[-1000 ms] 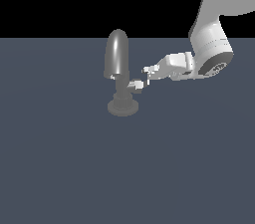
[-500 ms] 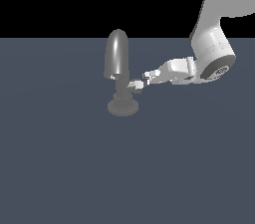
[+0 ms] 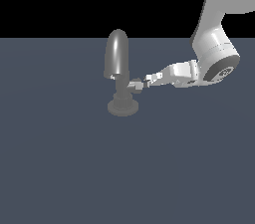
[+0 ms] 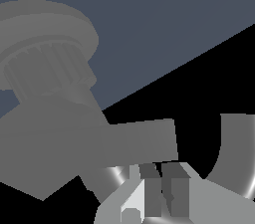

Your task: Turn on the faucet by rotating a designated handle.

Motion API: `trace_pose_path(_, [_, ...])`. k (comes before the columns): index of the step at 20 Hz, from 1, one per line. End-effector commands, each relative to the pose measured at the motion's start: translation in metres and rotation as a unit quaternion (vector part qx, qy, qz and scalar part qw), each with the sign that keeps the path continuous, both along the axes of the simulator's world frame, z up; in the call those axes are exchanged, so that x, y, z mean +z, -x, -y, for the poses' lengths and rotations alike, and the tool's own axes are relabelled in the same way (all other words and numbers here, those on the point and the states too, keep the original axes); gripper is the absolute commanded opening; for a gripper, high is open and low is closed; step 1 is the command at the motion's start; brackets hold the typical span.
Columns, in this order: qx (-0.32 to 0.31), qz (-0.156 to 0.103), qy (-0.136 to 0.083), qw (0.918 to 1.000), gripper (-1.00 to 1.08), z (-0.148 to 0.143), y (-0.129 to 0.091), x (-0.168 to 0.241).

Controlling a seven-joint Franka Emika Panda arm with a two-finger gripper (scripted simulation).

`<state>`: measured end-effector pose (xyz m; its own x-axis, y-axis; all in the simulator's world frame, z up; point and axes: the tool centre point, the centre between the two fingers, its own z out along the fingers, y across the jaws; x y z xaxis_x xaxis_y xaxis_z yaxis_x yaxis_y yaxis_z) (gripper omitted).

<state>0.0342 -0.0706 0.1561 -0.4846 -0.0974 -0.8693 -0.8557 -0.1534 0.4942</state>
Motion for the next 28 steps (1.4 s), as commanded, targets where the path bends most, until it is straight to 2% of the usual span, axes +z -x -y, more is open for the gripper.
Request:
trace_pose_path(1, [0.0,-0.001,0.0,1.0,-1.0,0.0,0.001,-0.007])
trace_pose_path(12, [0.0,-0.018,-0.001,0.9998,-1.0,0.003,0.015,-0.078])
trace_pose_path(13, [0.0,-0.018,-0.001,0.9998,-1.0,0.003,0.015,-0.078])
trace_pose_path(14, [0.007,0.021,-0.004,0.9998,-1.0,0.0,-0.004,-0.03])
trace_pose_path(28, [0.003,0.002,-0.003,1.0,-1.0,-0.003,-0.015,-0.074])
